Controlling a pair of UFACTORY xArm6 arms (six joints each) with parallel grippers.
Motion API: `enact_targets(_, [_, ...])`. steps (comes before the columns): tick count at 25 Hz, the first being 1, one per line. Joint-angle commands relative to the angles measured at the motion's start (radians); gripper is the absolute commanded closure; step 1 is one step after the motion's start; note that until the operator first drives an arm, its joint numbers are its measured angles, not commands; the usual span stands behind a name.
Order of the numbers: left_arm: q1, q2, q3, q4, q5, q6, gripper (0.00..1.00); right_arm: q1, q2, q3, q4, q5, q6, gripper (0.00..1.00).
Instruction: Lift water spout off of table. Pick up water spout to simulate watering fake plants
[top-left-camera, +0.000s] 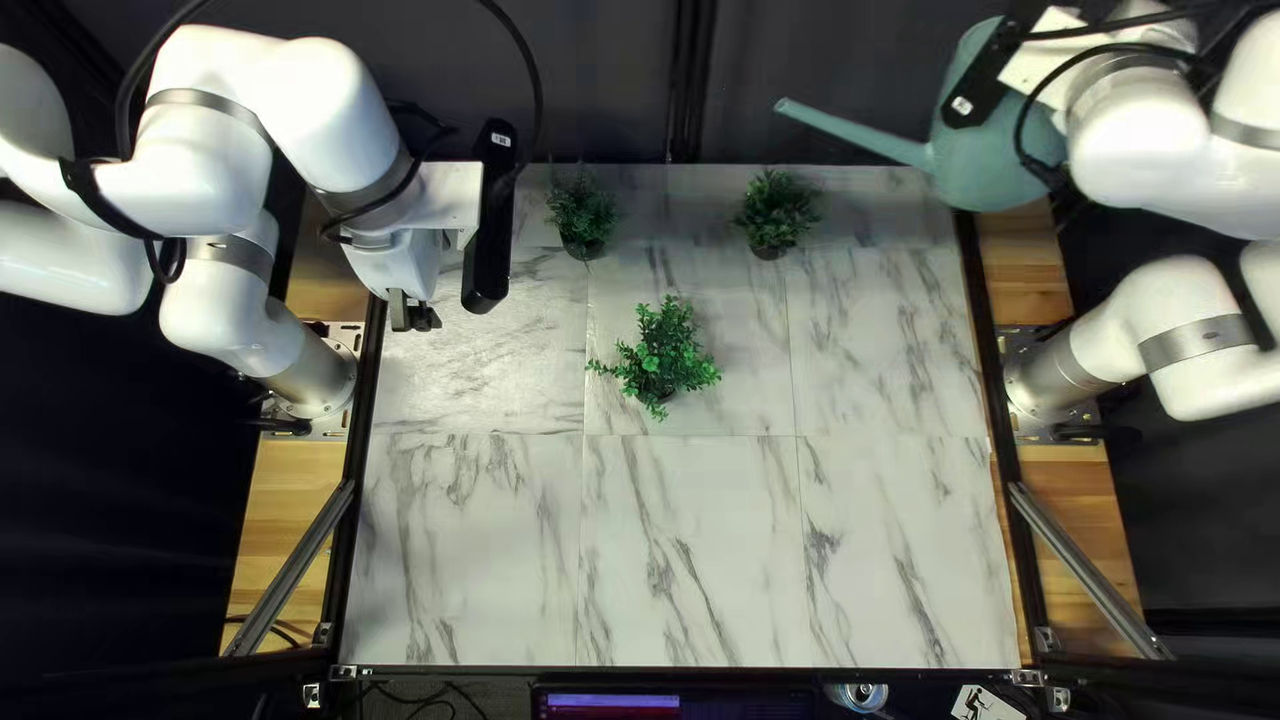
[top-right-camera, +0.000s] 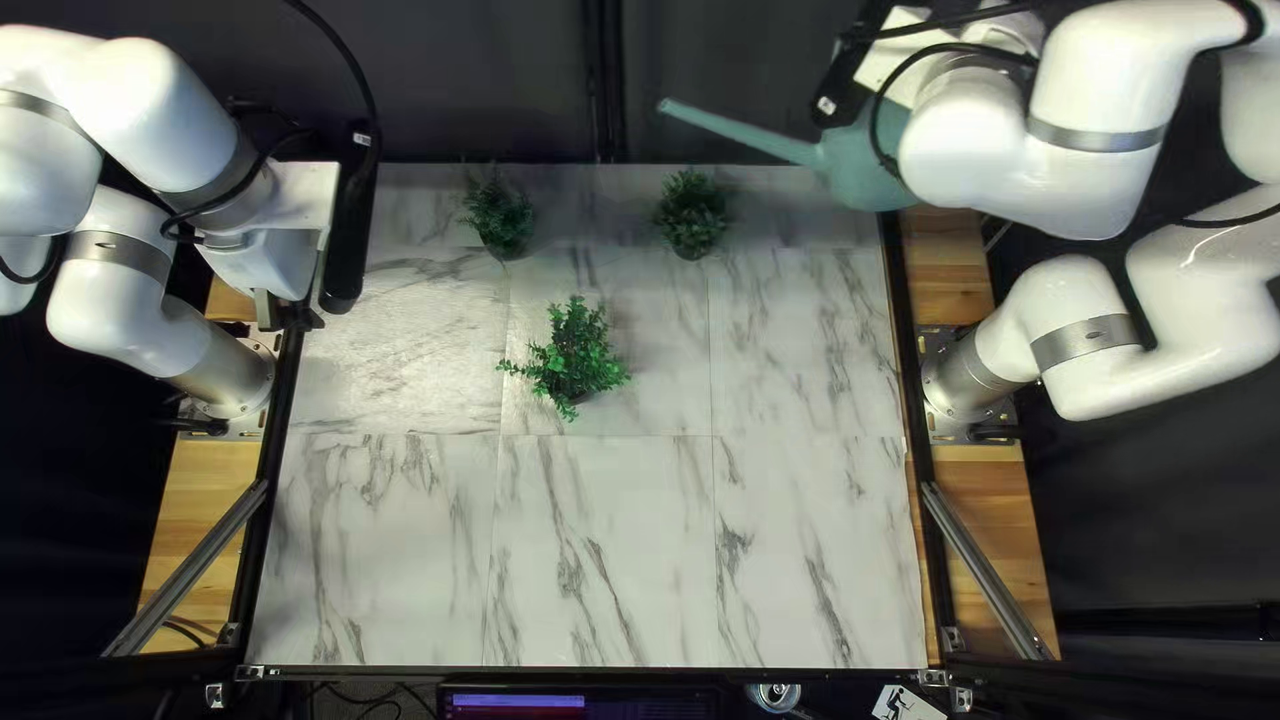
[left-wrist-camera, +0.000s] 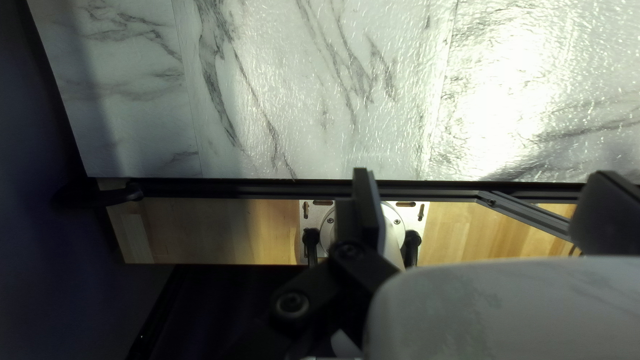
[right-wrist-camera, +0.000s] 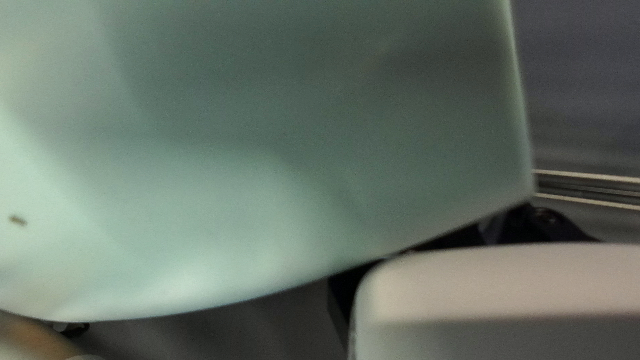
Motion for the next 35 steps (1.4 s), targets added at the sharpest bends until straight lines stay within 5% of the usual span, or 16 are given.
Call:
enact_targets(1, [0.0,0.0,0.0,0.0,0.0,0.0,0.0,-0.011,-0.016,0.09,-0.067,0.0,0.008,1.0])
enact_targets(9, [0.0,0.0,0.0,0.0,0.0,0.0,0.0,-0.012,-0.086,0.157,-0.151,0.061,-0.046,1.0])
enact_targets(21, [0.0,0.0,0.0,0.0,0.0,0.0,0.0,0.134,-0.134,0.264,-0.169,0.198,-0.114,1.0])
enact_targets(35, [0.0,0.0,0.0,0.0,0.0,0.0,0.0,0.194,0.071,0.261,-0.144,0.263,0.053,1.0])
